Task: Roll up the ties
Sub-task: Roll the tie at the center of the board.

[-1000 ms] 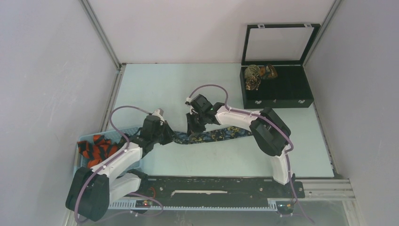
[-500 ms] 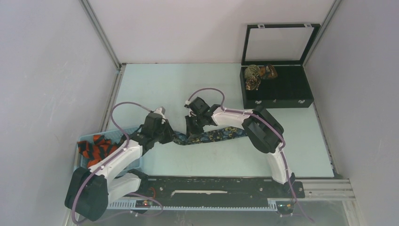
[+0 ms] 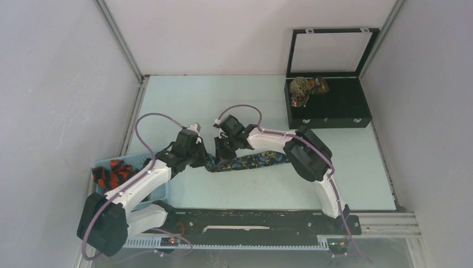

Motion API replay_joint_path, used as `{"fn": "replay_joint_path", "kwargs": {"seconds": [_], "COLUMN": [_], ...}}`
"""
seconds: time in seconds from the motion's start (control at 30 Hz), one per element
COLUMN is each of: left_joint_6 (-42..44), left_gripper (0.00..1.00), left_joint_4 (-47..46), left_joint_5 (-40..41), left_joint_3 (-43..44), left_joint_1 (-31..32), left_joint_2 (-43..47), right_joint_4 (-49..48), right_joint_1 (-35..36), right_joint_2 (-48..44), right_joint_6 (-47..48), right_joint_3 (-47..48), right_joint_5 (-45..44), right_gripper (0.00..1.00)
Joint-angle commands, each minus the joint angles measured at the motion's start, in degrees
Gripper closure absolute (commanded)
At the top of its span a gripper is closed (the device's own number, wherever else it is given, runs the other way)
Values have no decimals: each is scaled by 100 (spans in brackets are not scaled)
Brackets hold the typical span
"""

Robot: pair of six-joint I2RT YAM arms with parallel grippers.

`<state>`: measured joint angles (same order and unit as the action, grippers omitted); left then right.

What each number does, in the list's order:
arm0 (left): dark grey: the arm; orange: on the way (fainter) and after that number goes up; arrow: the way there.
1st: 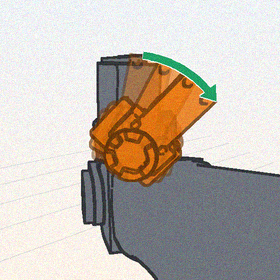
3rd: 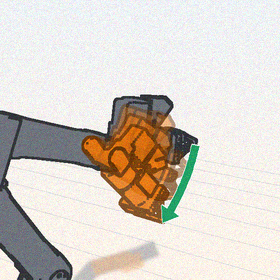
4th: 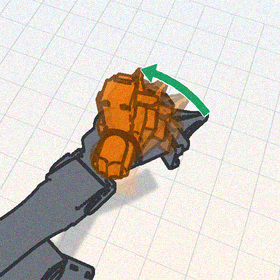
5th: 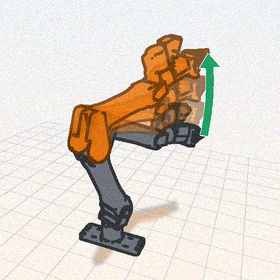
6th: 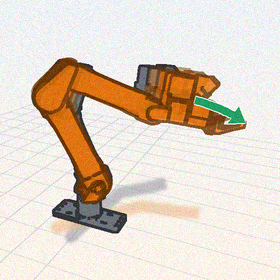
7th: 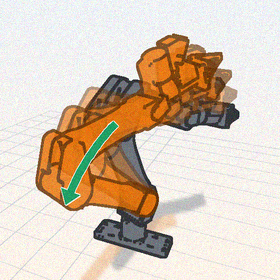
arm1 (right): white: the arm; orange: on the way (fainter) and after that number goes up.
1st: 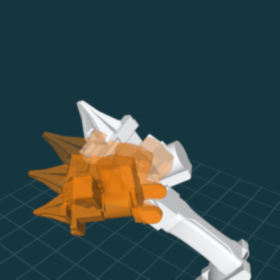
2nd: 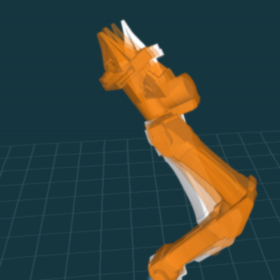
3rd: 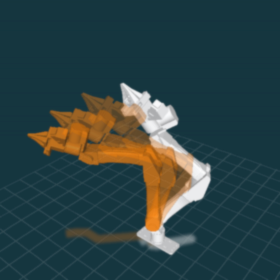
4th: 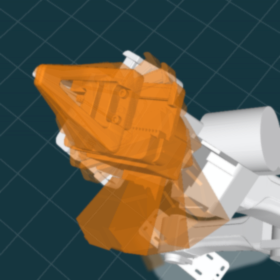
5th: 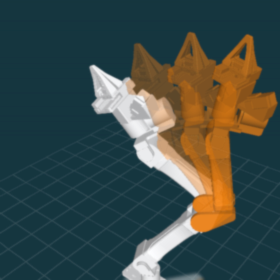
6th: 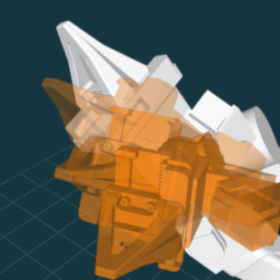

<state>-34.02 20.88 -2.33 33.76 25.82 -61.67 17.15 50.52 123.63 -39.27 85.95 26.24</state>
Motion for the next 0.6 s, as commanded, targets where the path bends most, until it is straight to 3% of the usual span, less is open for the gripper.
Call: {"fn": "replay_joint_path", "kwargs": {"seconds": [0.0,0.57], "left_joint_6": [91,-95], "left_gripper": [100,100], "left_joint_4": [151,286], "left_joint_5": [212,740], "left_joint_3": [367,859], "left_joint_1": [183,824], "left_joint_2": [-269,-1212], "right_joint_4": [-335,-463], "right_joint_1": [53,-152], "right_joint_2": [11,-454], "right_joint_6": [-95,-64], "right_joint_3": [216,-421], "right_joint_5": [260,233], "right_gripper": [94,94]}}
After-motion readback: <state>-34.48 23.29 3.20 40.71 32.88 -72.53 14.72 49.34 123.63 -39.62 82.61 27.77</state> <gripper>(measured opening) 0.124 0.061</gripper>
